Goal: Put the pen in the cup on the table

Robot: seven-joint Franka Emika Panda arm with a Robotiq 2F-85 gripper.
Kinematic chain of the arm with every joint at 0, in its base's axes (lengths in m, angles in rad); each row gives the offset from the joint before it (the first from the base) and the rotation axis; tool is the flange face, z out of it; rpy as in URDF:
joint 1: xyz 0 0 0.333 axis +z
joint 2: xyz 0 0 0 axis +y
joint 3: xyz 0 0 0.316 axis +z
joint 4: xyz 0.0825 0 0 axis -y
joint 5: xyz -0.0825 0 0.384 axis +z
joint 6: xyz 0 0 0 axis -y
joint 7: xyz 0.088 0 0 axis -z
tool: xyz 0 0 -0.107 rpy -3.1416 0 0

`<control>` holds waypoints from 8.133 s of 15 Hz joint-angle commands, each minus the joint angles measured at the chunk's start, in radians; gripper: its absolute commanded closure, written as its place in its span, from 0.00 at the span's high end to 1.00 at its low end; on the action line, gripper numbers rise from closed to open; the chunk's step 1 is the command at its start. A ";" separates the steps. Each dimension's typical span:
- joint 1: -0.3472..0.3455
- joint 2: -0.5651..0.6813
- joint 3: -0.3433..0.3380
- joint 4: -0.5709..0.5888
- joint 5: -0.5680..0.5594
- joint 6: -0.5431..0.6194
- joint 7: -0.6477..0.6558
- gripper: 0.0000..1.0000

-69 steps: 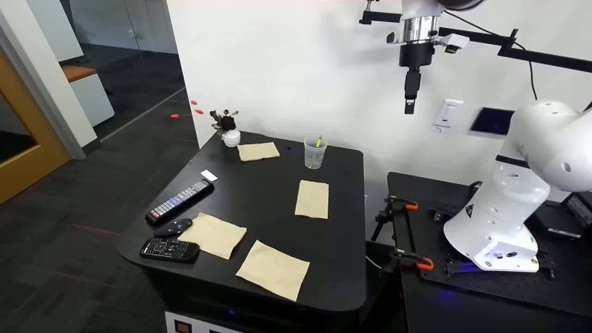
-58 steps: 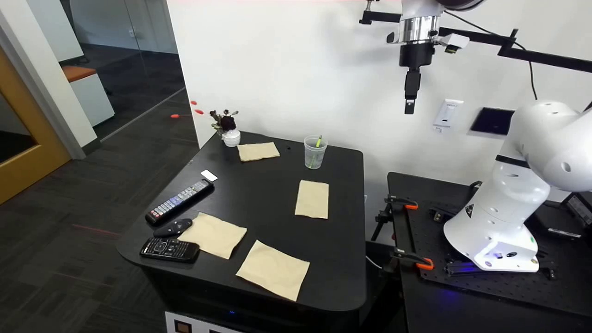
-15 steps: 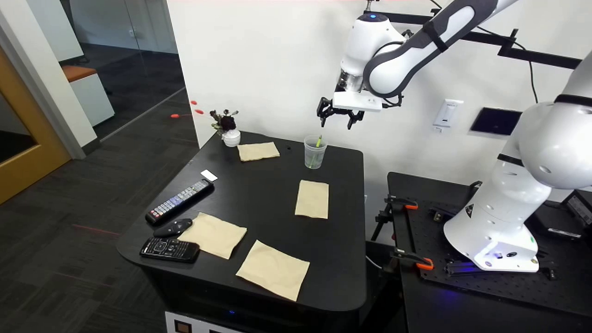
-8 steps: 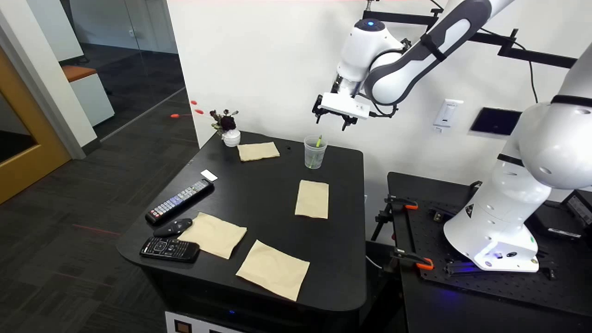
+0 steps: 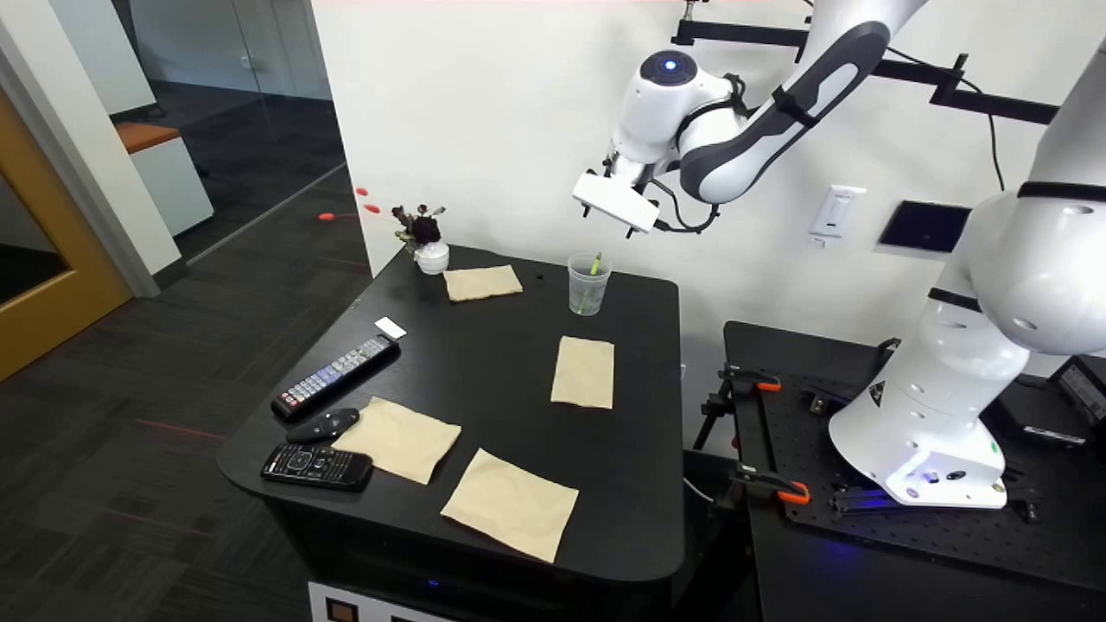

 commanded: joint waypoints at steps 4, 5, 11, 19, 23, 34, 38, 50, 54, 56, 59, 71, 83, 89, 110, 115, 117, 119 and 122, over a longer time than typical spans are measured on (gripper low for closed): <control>0.093 0.119 -0.040 0.044 0.007 -0.012 0.099 1.00; 0.100 0.129 -0.045 0.047 0.019 -0.012 0.089 1.00; 0.122 0.153 -0.056 0.065 0.136 -0.018 0.010 1.00; 0.135 0.154 -0.054 0.094 0.414 -0.042 -0.270 0.72; 0.142 0.167 -0.065 0.128 0.505 -0.070 -0.383 0.66; 0.166 0.279 -0.102 0.224 0.556 -0.131 -0.454 0.49; 0.176 0.316 -0.114 0.247 0.567 -0.132 -0.459 0.48; 0.194 0.363 -0.122 0.282 0.594 -0.166 -0.477 0.42; 0.195 0.362 -0.123 0.283 0.589 -0.186 -0.483 0.41; 0.196 0.363 -0.124 0.285 0.586 -0.202 -0.493 0.40; 0.199 0.364 -0.128 0.287 0.578 -0.216 -0.489 0.41; 0.242 0.396 -0.184 0.301 0.554 -0.211 -0.456 0.00; 0.332 0.239 -0.263 0.245 0.377 -0.189 -0.406 0.03; 0.284 0.041 -0.216 0.199 0.303 -0.174 -0.434 0.03; 0.240 0.190 0.175 0.260 1.377 -0.402 -1.604 0.03; 0.255 0.300 0.209 0.296 1.351 -0.457 -1.680 0.03; 0.268 0.341 0.215 0.308 1.322 -0.463 -1.692 0.03; 0.283 0.377 0.214 0.321 1.284 -0.468 -1.692 0.03; 0.300 0.414 0.213 0.338 1.214 -0.487 -1.714 0.03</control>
